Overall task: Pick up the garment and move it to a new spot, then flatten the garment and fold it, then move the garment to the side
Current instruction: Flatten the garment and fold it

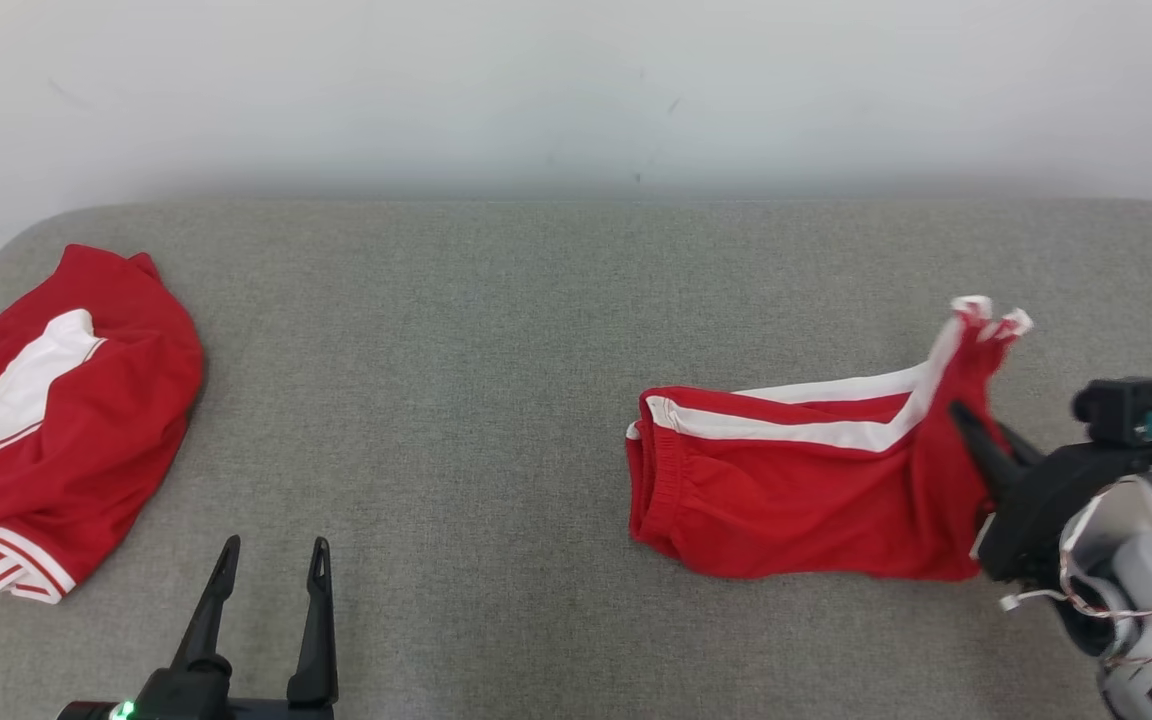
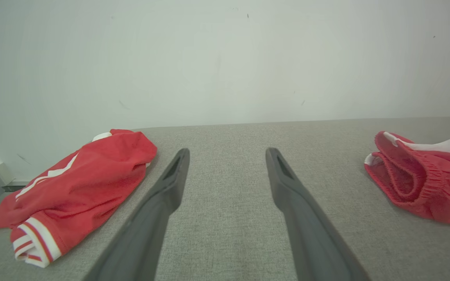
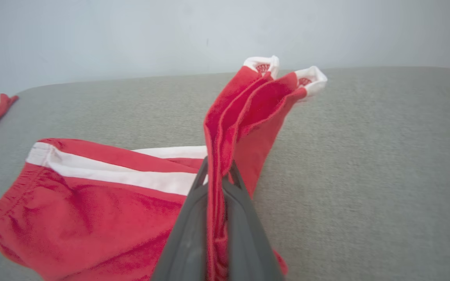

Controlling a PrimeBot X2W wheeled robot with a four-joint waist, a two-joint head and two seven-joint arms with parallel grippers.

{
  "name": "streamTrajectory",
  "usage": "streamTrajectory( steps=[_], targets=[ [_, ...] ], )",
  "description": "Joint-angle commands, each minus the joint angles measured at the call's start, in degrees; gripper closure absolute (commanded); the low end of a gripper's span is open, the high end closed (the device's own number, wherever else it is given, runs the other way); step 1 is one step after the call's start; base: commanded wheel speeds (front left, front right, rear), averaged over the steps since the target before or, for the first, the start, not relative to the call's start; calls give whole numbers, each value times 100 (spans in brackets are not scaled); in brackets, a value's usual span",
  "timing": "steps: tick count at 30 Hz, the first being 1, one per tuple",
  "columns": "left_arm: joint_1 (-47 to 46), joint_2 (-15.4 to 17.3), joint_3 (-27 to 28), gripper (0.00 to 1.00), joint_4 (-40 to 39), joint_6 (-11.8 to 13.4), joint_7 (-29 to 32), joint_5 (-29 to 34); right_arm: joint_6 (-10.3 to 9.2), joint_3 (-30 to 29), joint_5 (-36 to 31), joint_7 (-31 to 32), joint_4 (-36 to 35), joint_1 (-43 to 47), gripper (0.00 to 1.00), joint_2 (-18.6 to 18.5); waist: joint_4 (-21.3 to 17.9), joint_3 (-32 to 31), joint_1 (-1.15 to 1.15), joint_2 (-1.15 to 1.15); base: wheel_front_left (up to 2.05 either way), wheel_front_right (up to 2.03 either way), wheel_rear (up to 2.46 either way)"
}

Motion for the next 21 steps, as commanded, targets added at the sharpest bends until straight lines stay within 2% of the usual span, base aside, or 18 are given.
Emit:
streamTrajectory(
  steps=[1,6,11,16,21],
  targets=[
    [18,-1,-8,0,-18,-2,-19,11,-13,5,-1,49,-149,92,100,109,2,-7,0,0,0,0,0],
    [-142,-5,-97,0,9,2,-19,-40,-13,-53,-92,386,-945,292,100,459,130,56,0,0,0,0,0],
    [-270,-10,-269,0,68,32,-19,-118,-14,-115,-278,701,-1396,345,100,941,320,129,0,0,0,0,0],
    [-391,-10,-451,0,114,99,-19,-232,-14,-134,-536,1021,-1636,429,100,1259,541,205,0,0,0,0,0],
    [-445,-10,-582,0,147,162,-19,-318,-14,-325,-837,1270,-1459,569,100,1486,694,260,0,0,0,0,0]
  ],
)
